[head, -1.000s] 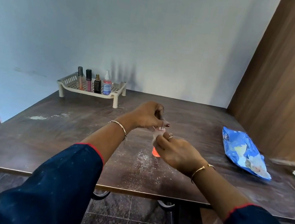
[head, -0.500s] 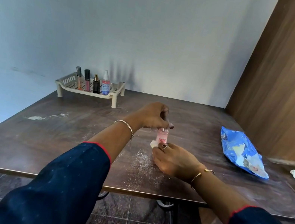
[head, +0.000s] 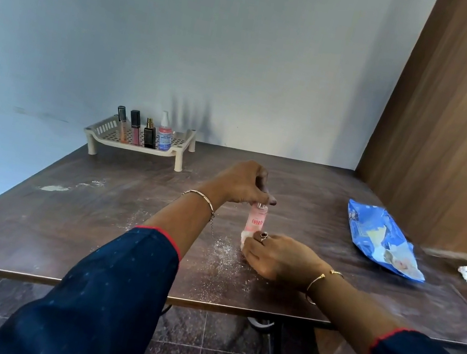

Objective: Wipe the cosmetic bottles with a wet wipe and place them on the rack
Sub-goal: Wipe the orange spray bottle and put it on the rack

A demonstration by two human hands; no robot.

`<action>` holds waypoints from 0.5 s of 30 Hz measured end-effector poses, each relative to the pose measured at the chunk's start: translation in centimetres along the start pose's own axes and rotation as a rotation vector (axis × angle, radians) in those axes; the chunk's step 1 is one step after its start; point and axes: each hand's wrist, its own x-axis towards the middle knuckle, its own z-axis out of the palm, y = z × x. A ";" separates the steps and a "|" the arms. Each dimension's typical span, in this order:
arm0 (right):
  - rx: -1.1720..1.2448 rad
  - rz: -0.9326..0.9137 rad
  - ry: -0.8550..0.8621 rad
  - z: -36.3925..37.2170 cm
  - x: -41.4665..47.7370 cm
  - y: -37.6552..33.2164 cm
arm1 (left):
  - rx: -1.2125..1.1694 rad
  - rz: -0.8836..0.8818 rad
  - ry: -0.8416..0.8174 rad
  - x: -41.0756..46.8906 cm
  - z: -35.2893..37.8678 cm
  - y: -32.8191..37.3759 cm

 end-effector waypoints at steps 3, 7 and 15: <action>0.004 0.075 0.091 -0.7 0.2 2.0 | -0.084 -0.022 -0.017 -0.3 -0.6 -0.5; 0.035 0.288 0.227 -1.6 1.2 3.6 | -0.156 -0.014 -0.027 -0.7 -1.2 -1.2; -0.015 -0.072 0.050 0.1 0.3 0.9 | -0.279 -0.014 -0.065 -1.4 -1.4 -1.7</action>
